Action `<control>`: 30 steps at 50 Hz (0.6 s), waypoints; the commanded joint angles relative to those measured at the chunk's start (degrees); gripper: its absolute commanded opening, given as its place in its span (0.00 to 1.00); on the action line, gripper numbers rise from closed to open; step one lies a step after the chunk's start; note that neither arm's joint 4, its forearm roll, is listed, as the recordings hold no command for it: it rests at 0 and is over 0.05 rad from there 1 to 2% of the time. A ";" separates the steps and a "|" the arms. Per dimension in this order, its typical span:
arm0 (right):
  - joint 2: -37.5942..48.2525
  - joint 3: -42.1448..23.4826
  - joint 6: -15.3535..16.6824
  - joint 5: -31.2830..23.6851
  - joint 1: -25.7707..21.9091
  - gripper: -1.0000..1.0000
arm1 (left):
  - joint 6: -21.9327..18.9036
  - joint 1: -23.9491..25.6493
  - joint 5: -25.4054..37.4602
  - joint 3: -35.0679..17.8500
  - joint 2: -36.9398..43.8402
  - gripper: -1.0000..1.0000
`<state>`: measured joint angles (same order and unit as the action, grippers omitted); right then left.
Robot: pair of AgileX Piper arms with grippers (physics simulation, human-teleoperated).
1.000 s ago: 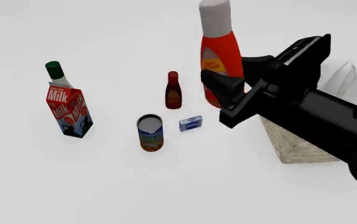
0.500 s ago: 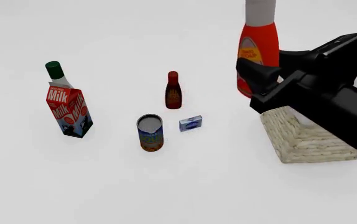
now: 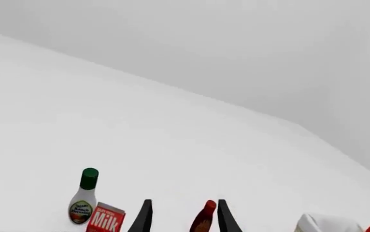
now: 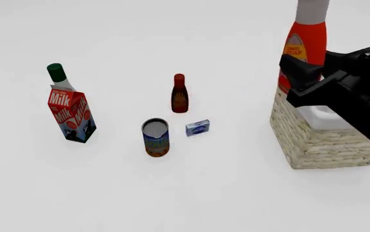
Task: Pick the ketchup and place it in the basket.
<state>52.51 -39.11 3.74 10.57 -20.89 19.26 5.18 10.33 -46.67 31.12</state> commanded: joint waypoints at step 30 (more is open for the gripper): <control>7.07 2.69 2.92 13.25 18.39 0.00 | -0.09 -0.29 -1.98 2.02 0.45 1.00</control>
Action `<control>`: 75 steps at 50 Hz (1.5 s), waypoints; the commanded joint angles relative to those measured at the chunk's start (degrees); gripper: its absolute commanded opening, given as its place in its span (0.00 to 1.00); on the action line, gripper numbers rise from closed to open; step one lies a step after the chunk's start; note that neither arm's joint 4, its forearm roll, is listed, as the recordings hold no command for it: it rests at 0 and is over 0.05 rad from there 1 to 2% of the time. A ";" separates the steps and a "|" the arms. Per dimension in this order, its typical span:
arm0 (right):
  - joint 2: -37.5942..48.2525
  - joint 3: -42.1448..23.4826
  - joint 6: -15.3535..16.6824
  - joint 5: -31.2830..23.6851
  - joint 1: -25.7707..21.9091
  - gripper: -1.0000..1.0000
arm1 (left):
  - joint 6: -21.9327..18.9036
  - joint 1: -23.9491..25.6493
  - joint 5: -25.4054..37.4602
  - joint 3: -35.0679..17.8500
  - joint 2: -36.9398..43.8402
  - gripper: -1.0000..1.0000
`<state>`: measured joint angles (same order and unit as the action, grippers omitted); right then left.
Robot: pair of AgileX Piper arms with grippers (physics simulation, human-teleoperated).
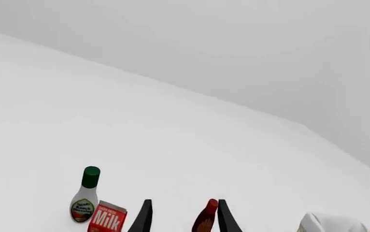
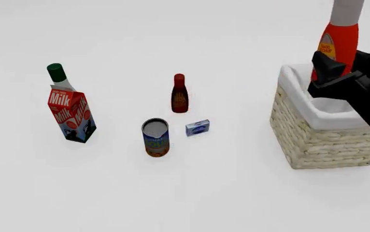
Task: Pick the ketchup and place it in the basket.
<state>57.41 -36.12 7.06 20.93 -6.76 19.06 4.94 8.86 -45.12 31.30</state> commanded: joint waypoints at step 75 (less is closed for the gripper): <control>25.48 -8.34 -1.67 14.37 20.04 0.00 | -0.08 0.46 -2.80 0.54 2.24 1.00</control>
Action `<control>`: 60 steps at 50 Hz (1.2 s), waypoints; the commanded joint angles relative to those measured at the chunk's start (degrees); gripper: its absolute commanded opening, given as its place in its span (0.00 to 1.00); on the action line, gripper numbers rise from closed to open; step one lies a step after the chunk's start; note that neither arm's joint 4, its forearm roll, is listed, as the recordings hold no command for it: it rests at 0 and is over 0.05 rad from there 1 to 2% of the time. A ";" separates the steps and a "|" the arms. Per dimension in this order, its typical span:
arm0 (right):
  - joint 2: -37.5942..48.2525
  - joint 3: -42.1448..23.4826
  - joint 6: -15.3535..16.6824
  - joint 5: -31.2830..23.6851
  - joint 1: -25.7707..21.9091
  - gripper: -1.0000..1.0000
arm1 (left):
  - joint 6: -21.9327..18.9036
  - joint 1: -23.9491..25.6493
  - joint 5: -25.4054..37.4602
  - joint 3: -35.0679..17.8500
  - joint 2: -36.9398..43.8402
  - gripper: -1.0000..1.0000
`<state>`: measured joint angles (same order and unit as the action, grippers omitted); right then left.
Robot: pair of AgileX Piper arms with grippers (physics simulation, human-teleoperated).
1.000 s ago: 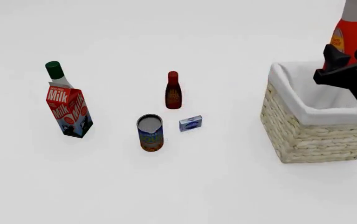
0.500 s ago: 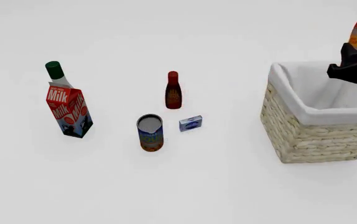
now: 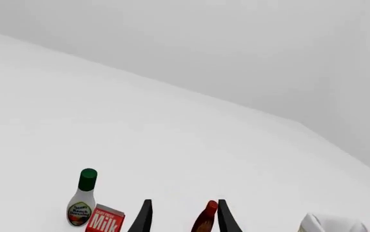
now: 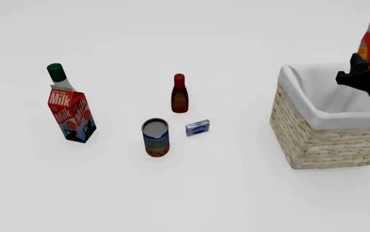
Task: Pick the ketchup and place it in the basket.
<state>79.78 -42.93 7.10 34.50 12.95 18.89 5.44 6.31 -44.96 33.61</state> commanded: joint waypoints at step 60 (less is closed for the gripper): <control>16.63 -7.37 -0.40 -1.20 2.16 0.00 | 0.37 -0.21 0.26 -0.61 -0.36 1.00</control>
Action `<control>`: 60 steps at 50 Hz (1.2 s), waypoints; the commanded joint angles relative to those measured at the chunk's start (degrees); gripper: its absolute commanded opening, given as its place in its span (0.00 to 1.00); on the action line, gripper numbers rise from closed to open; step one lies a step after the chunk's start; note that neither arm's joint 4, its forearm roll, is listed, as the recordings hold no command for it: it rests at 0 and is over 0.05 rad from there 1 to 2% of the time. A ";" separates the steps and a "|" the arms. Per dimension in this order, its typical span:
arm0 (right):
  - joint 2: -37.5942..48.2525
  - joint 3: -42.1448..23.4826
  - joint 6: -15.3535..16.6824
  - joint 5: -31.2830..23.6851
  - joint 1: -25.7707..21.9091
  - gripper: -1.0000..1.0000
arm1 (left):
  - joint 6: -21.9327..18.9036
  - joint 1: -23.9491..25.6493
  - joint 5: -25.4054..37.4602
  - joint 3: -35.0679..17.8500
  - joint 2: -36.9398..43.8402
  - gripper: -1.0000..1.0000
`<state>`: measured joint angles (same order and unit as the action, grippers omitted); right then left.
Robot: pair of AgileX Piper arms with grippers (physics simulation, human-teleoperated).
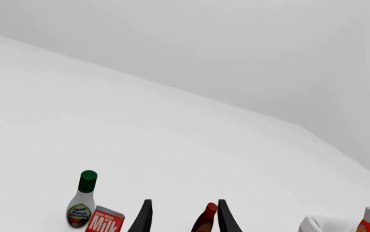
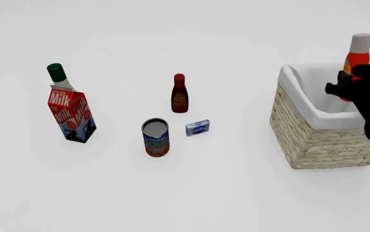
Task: Pick the ketchup and place it in the basket.
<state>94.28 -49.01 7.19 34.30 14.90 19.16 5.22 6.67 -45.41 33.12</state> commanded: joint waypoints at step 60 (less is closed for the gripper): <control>-31.72 9.94 1.03 -8.16 -17.42 1.00 | 1.17 -0.49 -0.68 1.62 -1.22 1.00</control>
<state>72.61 -44.71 8.46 26.73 4.49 20.05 4.86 6.39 -44.44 32.09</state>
